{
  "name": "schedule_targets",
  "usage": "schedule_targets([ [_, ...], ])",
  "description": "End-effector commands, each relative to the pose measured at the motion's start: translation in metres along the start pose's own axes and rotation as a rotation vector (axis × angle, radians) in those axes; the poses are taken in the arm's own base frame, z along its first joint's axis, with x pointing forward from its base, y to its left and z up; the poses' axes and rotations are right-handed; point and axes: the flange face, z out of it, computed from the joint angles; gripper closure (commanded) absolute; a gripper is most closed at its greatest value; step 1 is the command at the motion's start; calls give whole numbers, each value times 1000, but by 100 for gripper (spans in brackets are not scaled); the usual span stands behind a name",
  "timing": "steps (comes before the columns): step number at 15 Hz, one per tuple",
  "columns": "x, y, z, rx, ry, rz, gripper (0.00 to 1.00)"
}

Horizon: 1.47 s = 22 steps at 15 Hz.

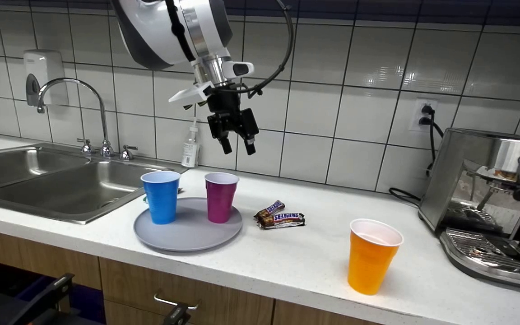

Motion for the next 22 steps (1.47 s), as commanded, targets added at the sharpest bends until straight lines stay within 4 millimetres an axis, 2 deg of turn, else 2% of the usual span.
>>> schedule_targets([
  [1,-4,34,-5,16,-14,-37,0],
  [11,5,109,2,63,-49,-78,0],
  [17,26,167,15,125,-23,-142,0],
  [22,35,211,26,191,-59,-222,0],
])
